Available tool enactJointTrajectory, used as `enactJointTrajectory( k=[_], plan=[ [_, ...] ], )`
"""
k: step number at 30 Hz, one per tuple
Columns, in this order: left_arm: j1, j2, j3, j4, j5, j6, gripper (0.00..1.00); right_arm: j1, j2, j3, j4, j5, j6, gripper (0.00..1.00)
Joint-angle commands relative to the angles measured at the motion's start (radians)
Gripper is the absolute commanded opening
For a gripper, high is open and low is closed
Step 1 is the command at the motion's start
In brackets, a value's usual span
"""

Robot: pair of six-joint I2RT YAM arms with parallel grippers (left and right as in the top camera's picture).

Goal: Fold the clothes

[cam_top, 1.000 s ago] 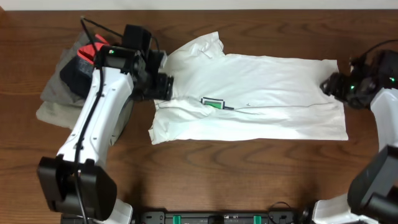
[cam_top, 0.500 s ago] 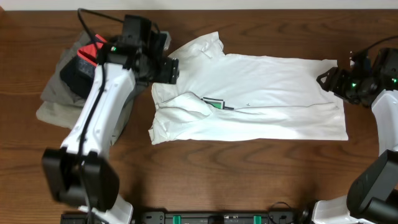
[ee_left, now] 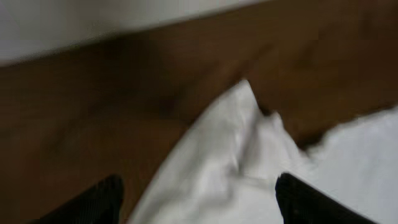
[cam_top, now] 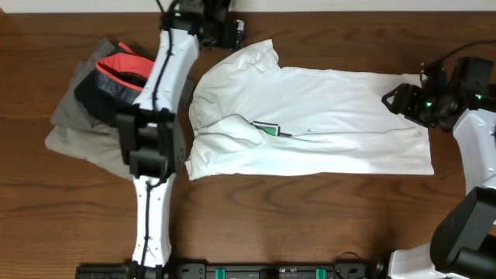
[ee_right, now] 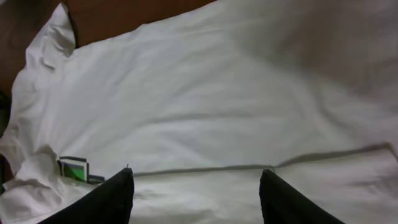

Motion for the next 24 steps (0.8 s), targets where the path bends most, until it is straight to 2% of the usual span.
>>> enactJointTrajectory(
  k=[1,8,14,18,20,23,24],
  plan=[
    [-0.015,0.072,0.026,0.080,0.011,0.017,0.80,0.020,-0.008,0.001,-0.003,-0.013,0.005,0.62],
    [-0.026,0.175,0.025,0.181,0.011,0.017,0.74,0.024,-0.008,0.001,-0.024,0.029,0.005,0.62],
    [-0.027,0.235,0.024,0.182,0.011,0.016,0.65,0.024,-0.008,-0.001,-0.037,0.047,0.005,0.61],
    [-0.032,0.250,0.024,0.144,0.011,0.017,0.54,0.024,-0.007,-0.001,-0.042,0.047,0.005,0.59],
    [-0.034,0.250,0.024,0.120,0.011,0.017,0.44,0.024,-0.008,-0.001,-0.042,0.047,0.005,0.59],
    [-0.034,0.245,0.024,0.095,0.011,0.017,0.22,0.024,-0.007,-0.001,-0.041,0.047,0.005,0.57],
    [-0.034,0.238,0.024,0.080,0.014,0.017,0.19,0.024,-0.007,-0.001,-0.040,0.051,0.005,0.57]
  ],
)
